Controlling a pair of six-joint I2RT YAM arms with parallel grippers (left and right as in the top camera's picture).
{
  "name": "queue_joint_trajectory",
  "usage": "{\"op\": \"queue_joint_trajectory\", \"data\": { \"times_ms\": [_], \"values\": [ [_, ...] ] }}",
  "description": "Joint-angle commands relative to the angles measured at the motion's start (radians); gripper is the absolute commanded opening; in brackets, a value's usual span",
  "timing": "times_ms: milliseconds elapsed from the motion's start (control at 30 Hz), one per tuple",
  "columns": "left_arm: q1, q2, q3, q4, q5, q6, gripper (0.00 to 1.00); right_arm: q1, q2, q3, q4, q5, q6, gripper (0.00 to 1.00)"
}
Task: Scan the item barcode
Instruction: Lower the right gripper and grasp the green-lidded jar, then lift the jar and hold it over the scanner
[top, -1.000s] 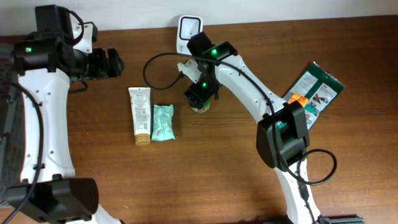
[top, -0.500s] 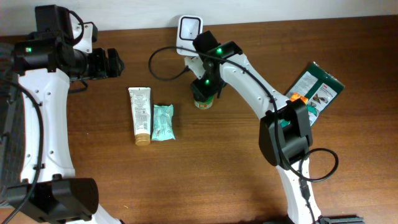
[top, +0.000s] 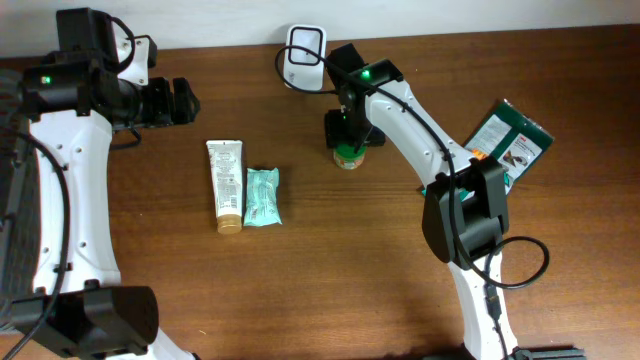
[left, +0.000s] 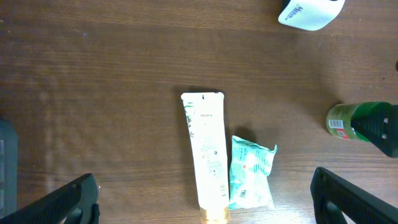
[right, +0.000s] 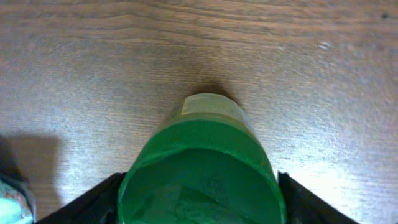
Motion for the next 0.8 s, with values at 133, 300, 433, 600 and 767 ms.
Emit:
{"op": "queue_joint_trajectory", "data": {
  "times_ms": [133, 300, 433, 600, 767],
  "values": [
    [0.005, -0.004, 0.015, 0.002, 0.000, 0.012, 0.99, 0.003, -0.005, -0.018, 0.007, 0.034, 0.018, 0.75],
    [0.005, -0.004, 0.015, 0.002, 0.000, 0.012, 0.99, 0.002, -0.006, -0.018, 0.011, 0.034, 0.016, 0.68],
    [0.005, -0.004, 0.015, 0.002, 0.000, 0.012, 0.99, 0.002, -0.008, -0.006, 0.004, 0.032, -0.001, 0.60],
    [0.005, -0.004, 0.015, 0.002, 0.000, 0.012, 0.99, 0.002, -0.008, 0.061, -0.057, -0.008, -0.008, 0.48],
    [0.005, -0.004, 0.015, 0.002, 0.000, 0.012, 0.99, -0.001, -0.008, 0.169, -0.109, -0.251, -0.126, 0.48]
  ]
}}
